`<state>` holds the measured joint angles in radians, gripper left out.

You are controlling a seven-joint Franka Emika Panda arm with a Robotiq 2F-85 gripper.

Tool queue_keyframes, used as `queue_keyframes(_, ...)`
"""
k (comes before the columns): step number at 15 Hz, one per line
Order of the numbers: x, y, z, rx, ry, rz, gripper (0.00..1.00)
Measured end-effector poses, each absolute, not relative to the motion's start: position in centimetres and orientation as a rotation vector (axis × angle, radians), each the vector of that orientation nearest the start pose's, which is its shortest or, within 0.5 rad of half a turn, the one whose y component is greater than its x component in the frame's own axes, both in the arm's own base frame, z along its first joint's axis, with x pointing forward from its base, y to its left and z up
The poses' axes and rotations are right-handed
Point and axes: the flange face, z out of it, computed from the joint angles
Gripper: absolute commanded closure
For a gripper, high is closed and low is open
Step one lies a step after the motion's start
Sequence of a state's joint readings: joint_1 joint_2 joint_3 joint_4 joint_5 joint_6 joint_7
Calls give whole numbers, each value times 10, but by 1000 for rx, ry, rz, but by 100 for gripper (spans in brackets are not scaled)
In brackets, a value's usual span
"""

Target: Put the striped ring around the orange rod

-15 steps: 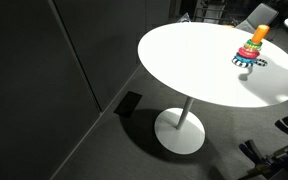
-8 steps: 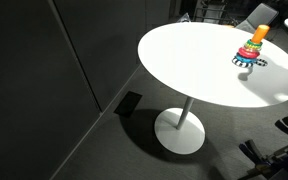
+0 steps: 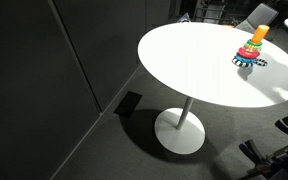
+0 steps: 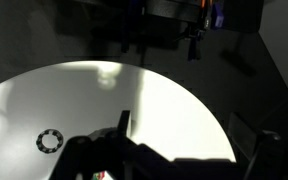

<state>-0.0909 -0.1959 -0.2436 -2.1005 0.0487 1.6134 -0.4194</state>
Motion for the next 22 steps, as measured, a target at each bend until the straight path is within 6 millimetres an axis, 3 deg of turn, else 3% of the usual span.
queue_keyframes(5, 445, -173, 455, -2960, -30, 333, 0)
queue_keyframes(15, 429, -219, 415, -3048, 195, 216, 0)
queue_keyframes(22, 434, -242, 380, -3080, 374, 142, 0)
